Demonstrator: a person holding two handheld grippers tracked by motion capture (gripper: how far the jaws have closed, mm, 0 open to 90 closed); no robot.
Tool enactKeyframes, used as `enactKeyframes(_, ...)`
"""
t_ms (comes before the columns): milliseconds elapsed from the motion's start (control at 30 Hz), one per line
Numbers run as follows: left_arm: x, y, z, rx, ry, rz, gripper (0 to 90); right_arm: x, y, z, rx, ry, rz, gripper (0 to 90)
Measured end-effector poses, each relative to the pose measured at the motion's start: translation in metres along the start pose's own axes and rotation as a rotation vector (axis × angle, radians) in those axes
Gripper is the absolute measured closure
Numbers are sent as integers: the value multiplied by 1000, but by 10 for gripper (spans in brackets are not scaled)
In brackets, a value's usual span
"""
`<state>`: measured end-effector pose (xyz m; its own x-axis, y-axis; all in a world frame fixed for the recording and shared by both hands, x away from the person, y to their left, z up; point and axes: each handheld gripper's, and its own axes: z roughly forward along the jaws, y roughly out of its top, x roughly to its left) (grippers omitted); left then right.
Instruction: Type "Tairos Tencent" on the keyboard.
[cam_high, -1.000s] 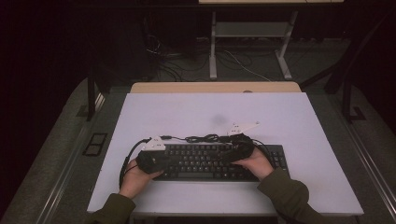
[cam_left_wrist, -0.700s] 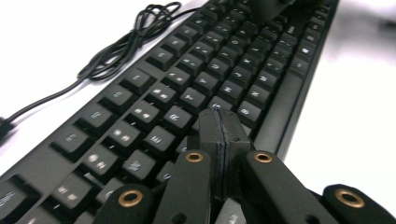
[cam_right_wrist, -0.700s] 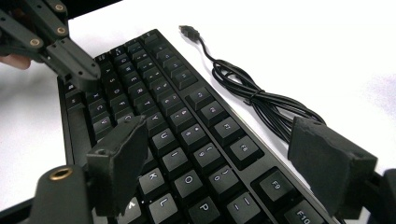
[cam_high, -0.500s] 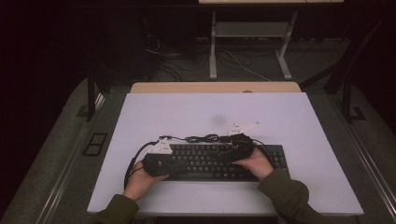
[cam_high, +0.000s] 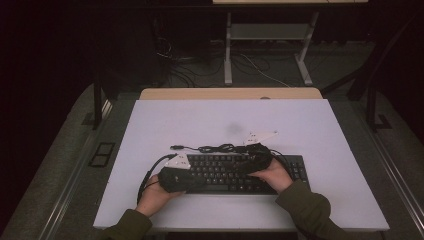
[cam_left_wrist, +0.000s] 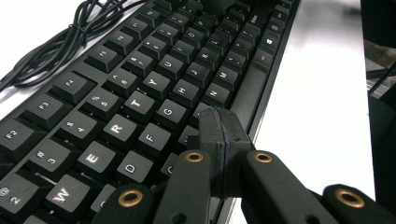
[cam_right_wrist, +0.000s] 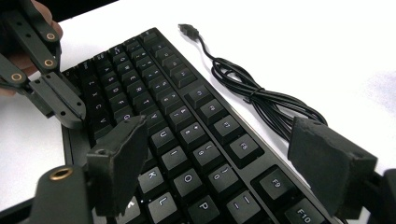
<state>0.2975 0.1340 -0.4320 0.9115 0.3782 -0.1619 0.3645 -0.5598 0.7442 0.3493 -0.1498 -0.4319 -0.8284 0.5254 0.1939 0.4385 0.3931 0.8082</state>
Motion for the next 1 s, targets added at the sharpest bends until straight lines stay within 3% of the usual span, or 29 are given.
enactKeyframes(1000,-1,-1,6,30,-12,6,892,-1,0,0,2,-4,4,198)
